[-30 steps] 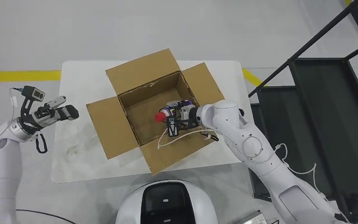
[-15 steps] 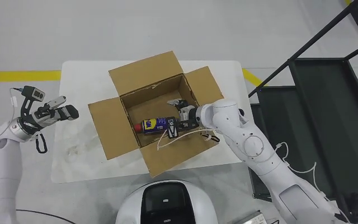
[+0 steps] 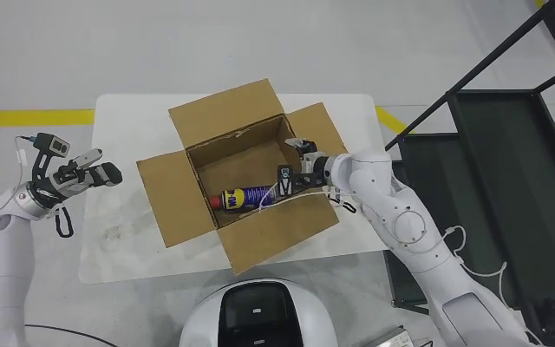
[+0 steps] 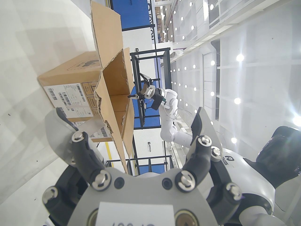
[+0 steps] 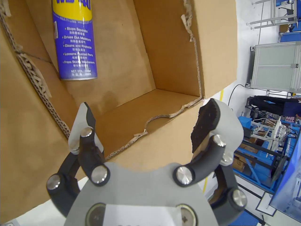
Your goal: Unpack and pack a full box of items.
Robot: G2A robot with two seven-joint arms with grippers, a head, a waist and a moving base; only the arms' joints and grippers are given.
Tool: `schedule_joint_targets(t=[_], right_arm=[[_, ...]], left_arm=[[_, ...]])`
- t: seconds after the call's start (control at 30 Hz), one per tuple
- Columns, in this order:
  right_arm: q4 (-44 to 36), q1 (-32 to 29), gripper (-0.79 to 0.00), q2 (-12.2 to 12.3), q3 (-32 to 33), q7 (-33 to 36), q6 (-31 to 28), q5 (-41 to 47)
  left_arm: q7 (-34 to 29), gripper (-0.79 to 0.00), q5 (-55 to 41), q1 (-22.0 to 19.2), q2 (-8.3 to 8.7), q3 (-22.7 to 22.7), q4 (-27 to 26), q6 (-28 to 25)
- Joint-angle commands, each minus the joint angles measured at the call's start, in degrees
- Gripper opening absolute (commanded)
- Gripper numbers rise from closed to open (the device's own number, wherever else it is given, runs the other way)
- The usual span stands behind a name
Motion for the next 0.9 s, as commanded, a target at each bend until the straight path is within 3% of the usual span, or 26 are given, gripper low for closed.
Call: schedule_joint_targets(t=[0.0, 0.27, 0.47, 0.67, 0.87], right_arm=[[0.1, 0.1, 0.000, 0.1, -0.8, -0.7, -0.8, -1.3], [-2.0, -0.8, 0.000, 0.7, -0.1, -2.7, -4.1, 0.5], [-4.2, -2.2, 0.000, 1.5, -0.3, -0.1, -5.7, 3.2], [-4.5, -2.5, 0.000, 1.4, 0.0, 2.5, 2.8, 0.9], [0.7, -0.1, 0.000, 0.7, -4.7, 2.3, 4.7, -2.7]], left_arm=[[0.0, 0.000, 0.0, 0.0, 0.00, 0.0, 0.0, 0.0], [0.0, 0.000, 0.0, 0.0, 0.00, 0.0, 0.0, 0.0], [0.0, 0.000, 0.0, 0.0, 0.00, 0.0, 0.0, 0.0], [0.0, 0.000, 0.0, 0.0, 0.00, 0.0, 0.0, 0.0], [0.0, 0.000, 0.0, 0.0, 0.00, 0.0, 0.0, 0.0]])
